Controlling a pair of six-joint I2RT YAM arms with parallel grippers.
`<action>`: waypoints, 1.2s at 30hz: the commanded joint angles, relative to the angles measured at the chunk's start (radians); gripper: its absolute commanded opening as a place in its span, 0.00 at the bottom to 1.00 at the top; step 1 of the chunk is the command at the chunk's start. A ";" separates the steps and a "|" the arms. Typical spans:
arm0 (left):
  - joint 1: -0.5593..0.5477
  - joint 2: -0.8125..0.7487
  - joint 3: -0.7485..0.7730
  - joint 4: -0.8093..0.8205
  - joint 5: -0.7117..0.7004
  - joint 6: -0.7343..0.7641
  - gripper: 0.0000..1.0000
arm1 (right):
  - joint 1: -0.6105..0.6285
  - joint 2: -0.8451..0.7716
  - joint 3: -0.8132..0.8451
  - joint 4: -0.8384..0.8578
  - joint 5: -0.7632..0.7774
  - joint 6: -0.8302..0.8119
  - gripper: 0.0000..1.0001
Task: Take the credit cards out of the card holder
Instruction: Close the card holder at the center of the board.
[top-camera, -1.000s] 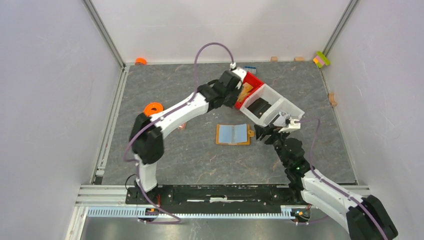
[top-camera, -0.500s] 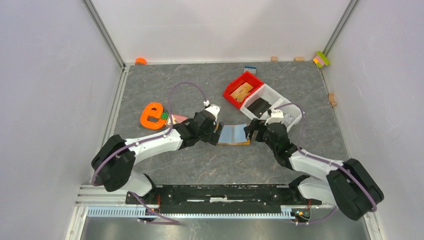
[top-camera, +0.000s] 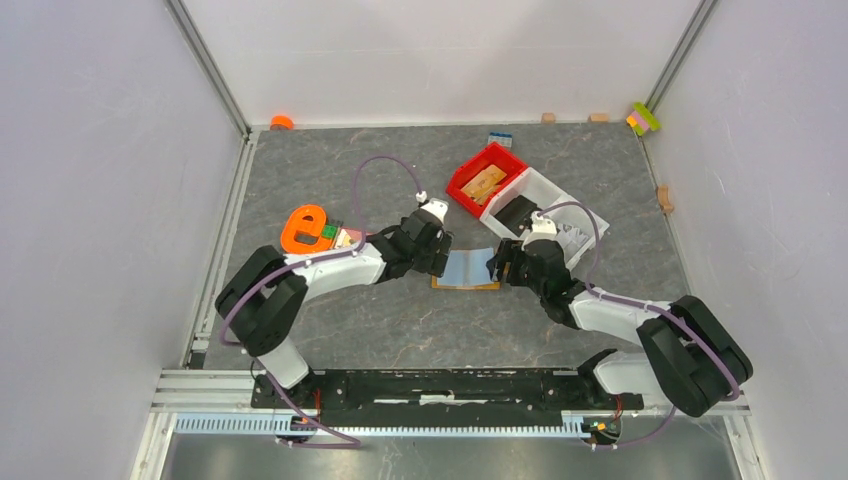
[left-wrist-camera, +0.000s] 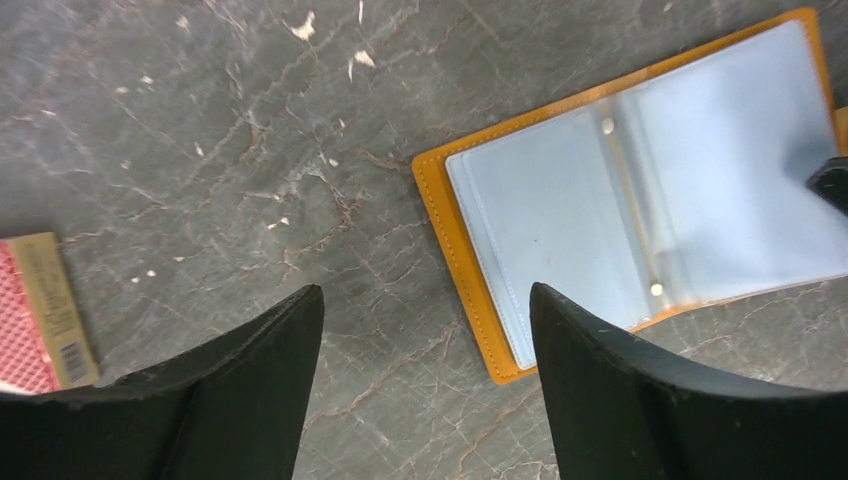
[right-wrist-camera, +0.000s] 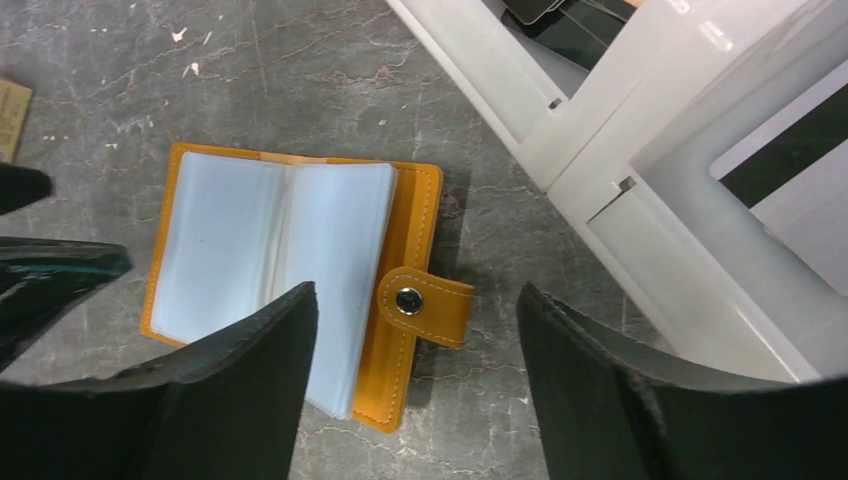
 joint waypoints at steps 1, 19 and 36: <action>0.040 0.046 0.046 -0.006 0.130 -0.061 0.79 | -0.003 0.006 0.004 0.052 -0.054 0.031 0.73; 0.110 0.195 0.074 0.093 0.558 -0.120 0.41 | -0.001 0.160 0.022 0.135 -0.238 0.130 0.26; 0.137 0.171 0.045 0.174 0.698 -0.155 0.22 | 0.023 0.197 0.030 0.316 -0.496 0.077 0.19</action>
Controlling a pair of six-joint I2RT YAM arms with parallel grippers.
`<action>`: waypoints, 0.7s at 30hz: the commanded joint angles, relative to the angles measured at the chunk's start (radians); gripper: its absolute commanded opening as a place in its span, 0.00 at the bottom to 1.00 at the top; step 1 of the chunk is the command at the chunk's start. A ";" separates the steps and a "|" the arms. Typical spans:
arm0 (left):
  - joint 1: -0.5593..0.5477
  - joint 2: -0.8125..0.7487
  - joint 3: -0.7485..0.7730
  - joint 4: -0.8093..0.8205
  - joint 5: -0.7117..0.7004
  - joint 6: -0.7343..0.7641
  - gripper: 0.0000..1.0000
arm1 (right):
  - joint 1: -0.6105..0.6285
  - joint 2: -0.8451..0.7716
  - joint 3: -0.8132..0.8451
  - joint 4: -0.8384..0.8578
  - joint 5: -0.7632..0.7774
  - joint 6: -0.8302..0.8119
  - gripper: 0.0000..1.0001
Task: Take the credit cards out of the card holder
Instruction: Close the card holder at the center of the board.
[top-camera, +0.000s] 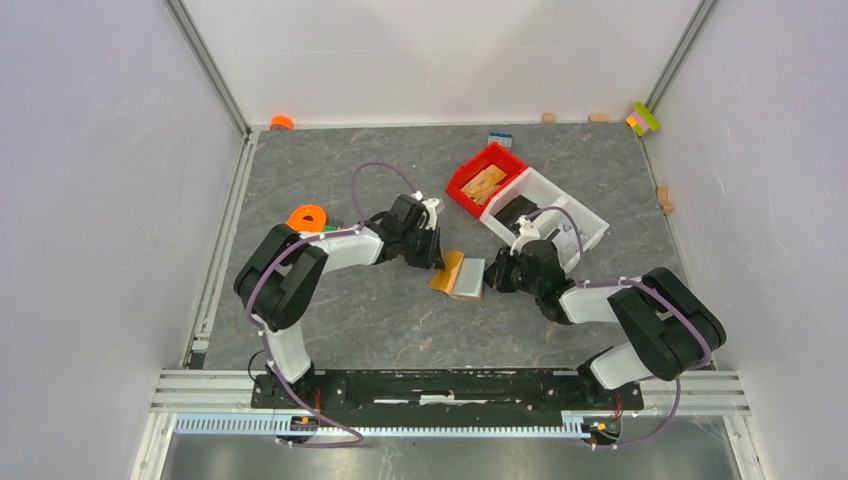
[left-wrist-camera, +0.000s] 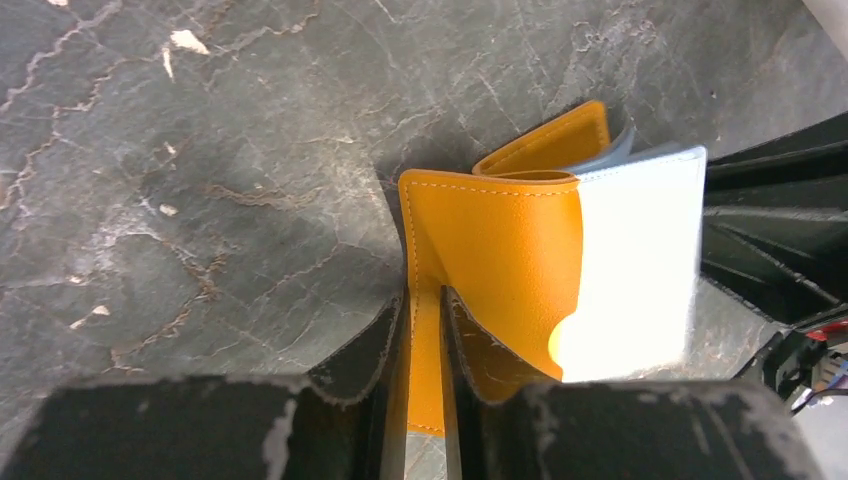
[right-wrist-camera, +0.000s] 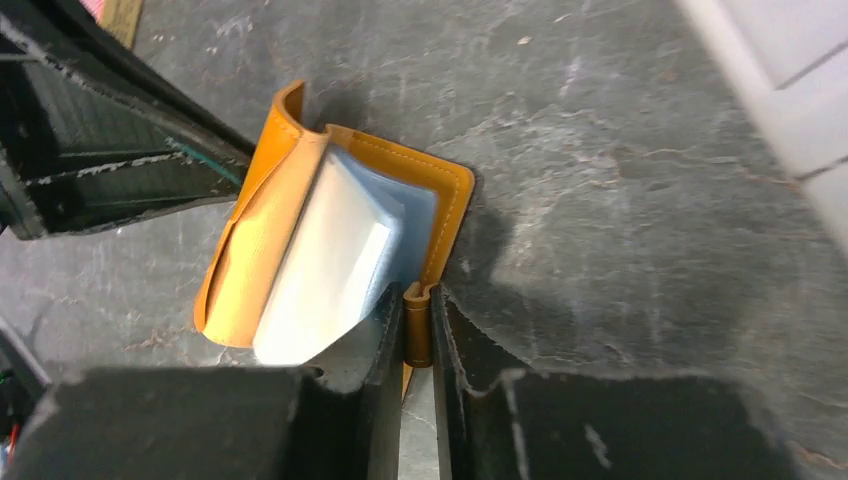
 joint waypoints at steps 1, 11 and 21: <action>-0.032 -0.006 -0.002 0.104 0.137 -0.062 0.22 | 0.044 0.017 0.046 0.116 -0.182 0.003 0.20; -0.020 -0.069 -0.034 0.118 0.131 -0.072 0.23 | 0.045 -0.045 0.054 0.036 -0.129 -0.047 0.33; 0.022 -0.130 -0.073 0.101 0.043 -0.093 0.24 | 0.045 -0.108 0.067 -0.086 0.014 -0.087 0.18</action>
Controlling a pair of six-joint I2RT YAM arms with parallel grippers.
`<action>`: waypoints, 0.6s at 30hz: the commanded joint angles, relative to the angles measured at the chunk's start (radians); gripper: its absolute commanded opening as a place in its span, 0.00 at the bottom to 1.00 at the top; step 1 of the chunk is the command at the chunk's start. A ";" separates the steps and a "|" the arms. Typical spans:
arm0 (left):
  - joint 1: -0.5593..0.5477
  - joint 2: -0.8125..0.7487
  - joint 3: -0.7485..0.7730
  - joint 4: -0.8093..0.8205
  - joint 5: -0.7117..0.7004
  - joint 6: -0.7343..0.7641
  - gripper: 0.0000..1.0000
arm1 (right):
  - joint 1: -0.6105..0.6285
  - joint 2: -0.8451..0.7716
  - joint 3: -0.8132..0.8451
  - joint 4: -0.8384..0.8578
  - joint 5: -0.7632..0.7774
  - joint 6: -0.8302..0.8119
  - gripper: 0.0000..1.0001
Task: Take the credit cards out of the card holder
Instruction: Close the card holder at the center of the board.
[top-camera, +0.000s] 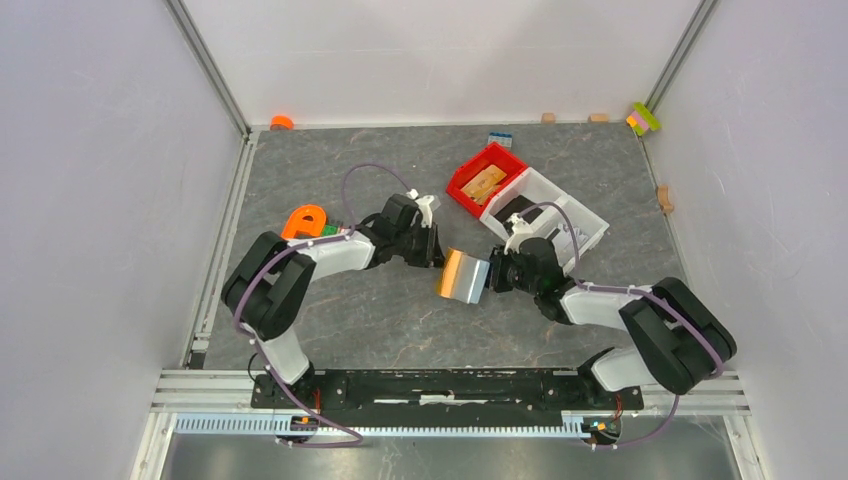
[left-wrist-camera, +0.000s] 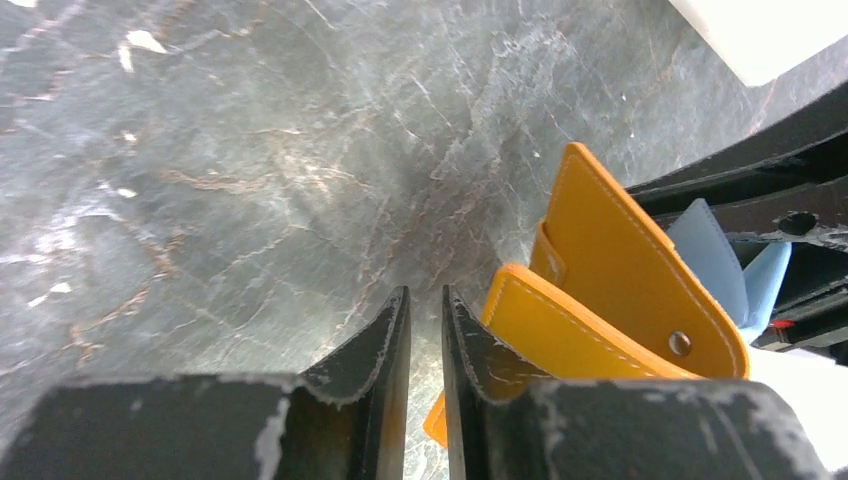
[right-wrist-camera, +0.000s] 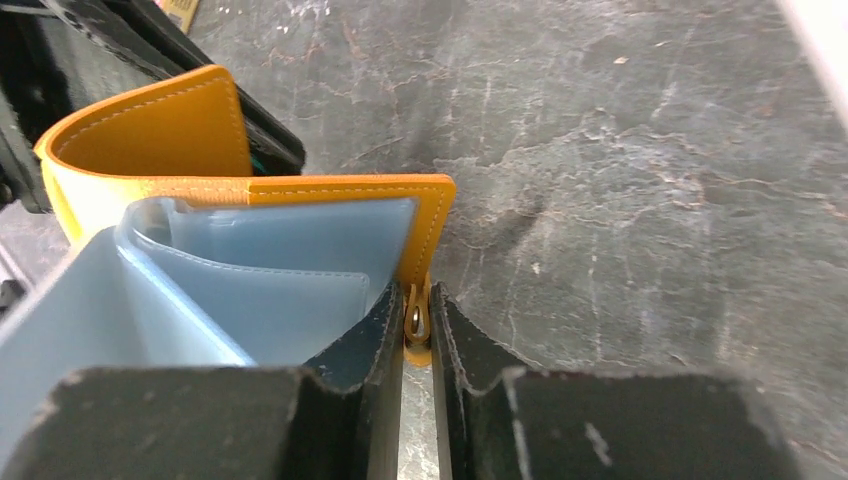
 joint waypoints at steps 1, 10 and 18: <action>0.015 -0.066 -0.013 0.013 -0.060 -0.038 0.25 | 0.005 -0.067 0.034 -0.038 0.093 -0.042 0.18; 0.029 -0.099 -0.029 0.005 -0.110 -0.044 0.32 | 0.005 -0.122 0.052 -0.133 0.204 -0.071 0.31; 0.061 -0.125 -0.073 0.083 -0.036 -0.089 0.32 | 0.005 -0.158 0.068 -0.197 0.292 -0.092 0.22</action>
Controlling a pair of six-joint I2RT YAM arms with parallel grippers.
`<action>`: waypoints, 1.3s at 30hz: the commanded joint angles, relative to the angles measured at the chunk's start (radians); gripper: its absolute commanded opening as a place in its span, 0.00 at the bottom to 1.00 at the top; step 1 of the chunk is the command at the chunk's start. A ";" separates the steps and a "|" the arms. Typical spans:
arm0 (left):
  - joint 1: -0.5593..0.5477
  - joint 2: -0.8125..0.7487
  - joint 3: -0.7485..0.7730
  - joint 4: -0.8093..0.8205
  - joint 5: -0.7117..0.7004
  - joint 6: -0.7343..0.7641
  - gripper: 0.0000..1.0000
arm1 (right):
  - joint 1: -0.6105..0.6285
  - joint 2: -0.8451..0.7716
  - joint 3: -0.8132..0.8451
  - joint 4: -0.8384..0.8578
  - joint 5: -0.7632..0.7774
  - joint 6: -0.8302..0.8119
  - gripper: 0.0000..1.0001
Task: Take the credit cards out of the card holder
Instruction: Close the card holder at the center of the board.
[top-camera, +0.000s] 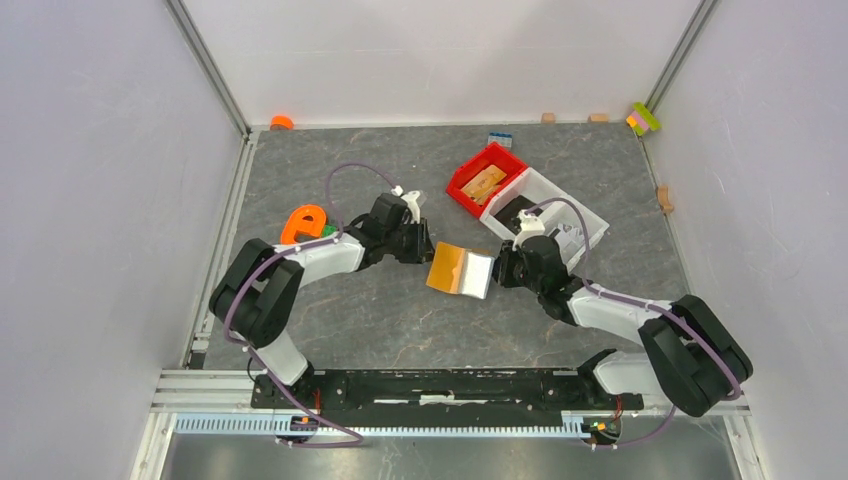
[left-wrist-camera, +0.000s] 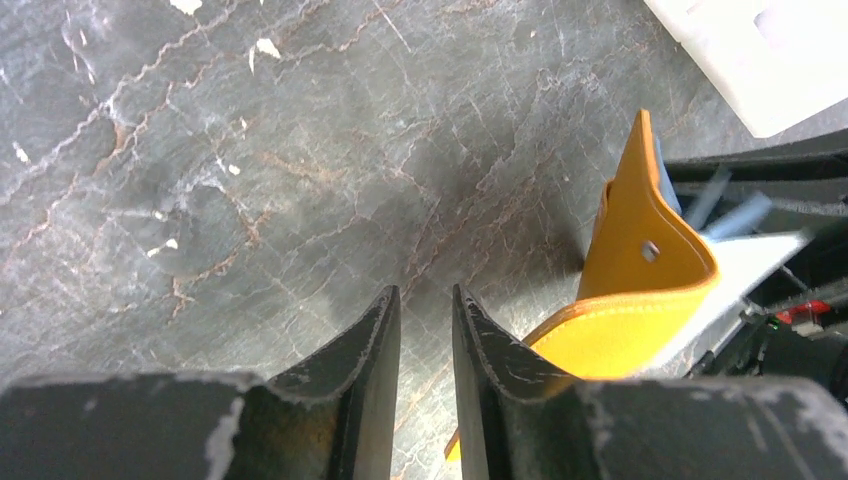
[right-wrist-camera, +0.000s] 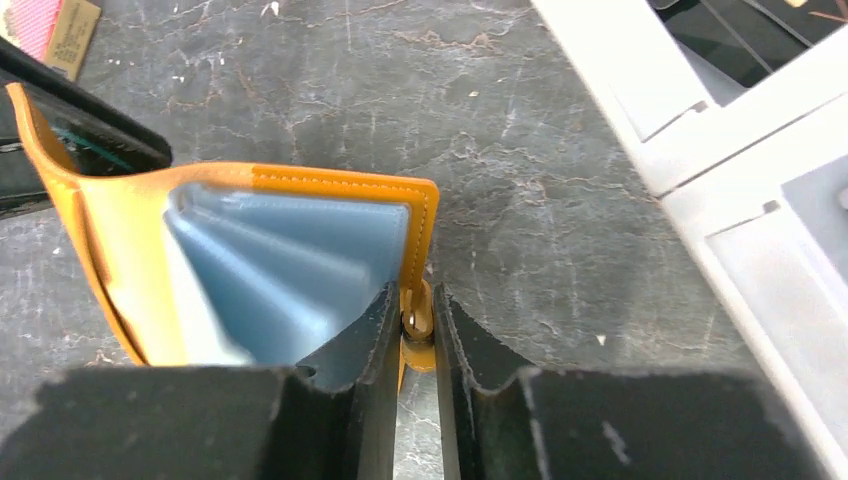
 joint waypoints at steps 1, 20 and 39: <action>0.025 -0.067 -0.050 0.105 0.062 -0.068 0.33 | 0.005 -0.048 0.044 -0.027 0.086 -0.022 0.21; 0.010 0.021 -0.057 0.289 0.319 -0.152 0.36 | 0.005 -0.040 0.028 0.033 -0.026 0.031 0.14; -0.041 0.079 0.001 0.199 0.267 -0.152 0.37 | 0.005 -0.187 -0.121 0.418 -0.319 0.113 0.10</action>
